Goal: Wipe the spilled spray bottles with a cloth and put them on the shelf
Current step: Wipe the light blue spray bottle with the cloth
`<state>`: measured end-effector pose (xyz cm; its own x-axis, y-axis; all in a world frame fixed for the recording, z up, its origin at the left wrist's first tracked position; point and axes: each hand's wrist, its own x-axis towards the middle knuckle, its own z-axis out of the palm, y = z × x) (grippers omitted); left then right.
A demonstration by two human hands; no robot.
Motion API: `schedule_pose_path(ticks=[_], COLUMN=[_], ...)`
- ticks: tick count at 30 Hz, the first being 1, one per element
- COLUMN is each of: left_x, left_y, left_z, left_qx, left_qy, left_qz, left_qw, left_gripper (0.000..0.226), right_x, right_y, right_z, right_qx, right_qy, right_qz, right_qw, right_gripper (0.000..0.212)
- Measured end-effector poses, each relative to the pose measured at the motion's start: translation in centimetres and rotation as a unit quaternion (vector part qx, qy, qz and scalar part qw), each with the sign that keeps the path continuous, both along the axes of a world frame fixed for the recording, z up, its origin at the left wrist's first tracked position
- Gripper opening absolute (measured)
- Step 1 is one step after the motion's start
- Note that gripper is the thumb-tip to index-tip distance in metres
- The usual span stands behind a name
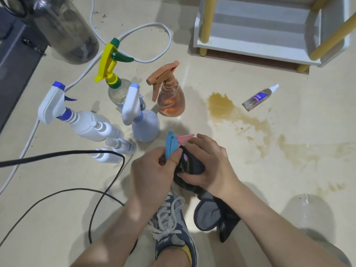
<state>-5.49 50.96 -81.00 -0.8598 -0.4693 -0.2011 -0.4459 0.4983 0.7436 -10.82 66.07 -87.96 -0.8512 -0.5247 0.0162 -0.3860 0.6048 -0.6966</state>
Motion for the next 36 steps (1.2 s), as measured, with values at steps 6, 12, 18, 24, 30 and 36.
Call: schedule_pose_path(ticks=[6, 12, 18, 24, 30, 36], left_x=[0.1, -0.7, -0.5, -1.9, -1.0, -0.4], left_y=[-1.7, 0.0, 1.1, 0.9, 0.3, 0.1], left_z=[-1.2, -0.2, 0.4, -0.1, -0.5, -0.9], left_qx=[0.028, -0.004, -0.001, 0.007, 0.041, 0.081], left_qy=[-0.03, 0.006, 0.016, -0.013, -0.022, -0.026], left_qz=[0.037, 0.005, -0.027, 0.004, 0.059, 0.09], left_qw=[0.998, 1.0, 1.0, 1.0, 0.997, 0.992], left_gripper=[0.036, 0.032, 0.024, 0.031, 0.029, 0.028], right_x=[-1.0, 3.0, 1.5, 2.1, 3.2, 3.0], right_y=[2.4, -3.7, 2.3, -2.4, -0.4, 3.7], right_z=[-0.2, 3.4, -1.0, 2.4, 0.4, -1.8], right_qx=[0.062, -0.038, -0.093, -0.086, -0.023, -0.029], right_qy=[-0.101, 0.011, -0.128, -0.167, 0.03, -0.125], right_qz=[-0.085, -0.105, -0.232, -0.245, -0.037, -0.268], right_qw=[0.989, 0.994, 0.96, 0.951, 0.999, 0.955], right_gripper=[0.069, 0.036, 0.035, 0.056, 0.046, 0.057])
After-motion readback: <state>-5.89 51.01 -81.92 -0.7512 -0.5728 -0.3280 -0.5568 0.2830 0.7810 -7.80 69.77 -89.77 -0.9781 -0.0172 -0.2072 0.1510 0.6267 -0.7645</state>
